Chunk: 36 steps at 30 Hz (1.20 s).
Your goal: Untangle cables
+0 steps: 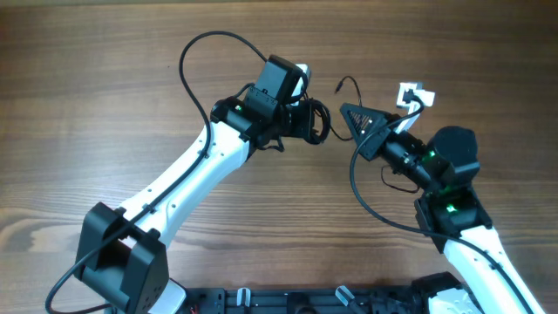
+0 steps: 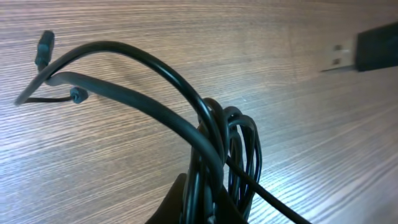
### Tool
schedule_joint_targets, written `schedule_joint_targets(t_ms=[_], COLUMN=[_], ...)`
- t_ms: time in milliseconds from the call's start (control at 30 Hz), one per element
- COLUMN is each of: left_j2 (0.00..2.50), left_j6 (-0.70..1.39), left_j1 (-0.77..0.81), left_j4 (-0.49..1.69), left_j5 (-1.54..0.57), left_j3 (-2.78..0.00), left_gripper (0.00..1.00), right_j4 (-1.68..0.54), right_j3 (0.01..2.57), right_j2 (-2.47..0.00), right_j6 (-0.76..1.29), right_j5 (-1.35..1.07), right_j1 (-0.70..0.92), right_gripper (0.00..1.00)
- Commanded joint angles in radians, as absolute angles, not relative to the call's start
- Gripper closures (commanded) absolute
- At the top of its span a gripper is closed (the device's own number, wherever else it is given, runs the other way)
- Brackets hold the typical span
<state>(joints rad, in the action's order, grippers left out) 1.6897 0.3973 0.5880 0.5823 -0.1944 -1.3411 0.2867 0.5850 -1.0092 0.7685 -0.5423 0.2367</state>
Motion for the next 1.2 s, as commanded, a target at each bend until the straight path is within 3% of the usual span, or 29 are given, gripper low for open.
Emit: schedule_joint_targets(t_ms=[0, 433, 767, 1167], left_j2=[1.670, 1.670, 1.670, 1.670], left_j6=[0.419, 0.503, 0.502, 0.503], left_j1=[0.553, 0.537, 0.549, 0.565], left_j4=[0.580, 0.514, 0.517, 0.505], left_j5=[-0.155, -0.239, -0.210, -0.167], left_j3=[-1.354, -1.354, -1.354, -1.354], left_gripper=[0.96, 0.96, 0.96, 0.96], right_j4=[0.238, 0.260, 0.484, 0.462], right_j3=[0.588, 0.588, 0.588, 0.588], right_j2=[-0.988, -1.081, -1.147, -1.151], right_j6=[0.805, 1.196, 1.262, 1.308], right_j5=[-0.561, -0.796, -0.897, -0.865], right_j1=[0.236, 0.236, 0.236, 0.236], right_gripper=[0.95, 0.96, 0.96, 0.96])
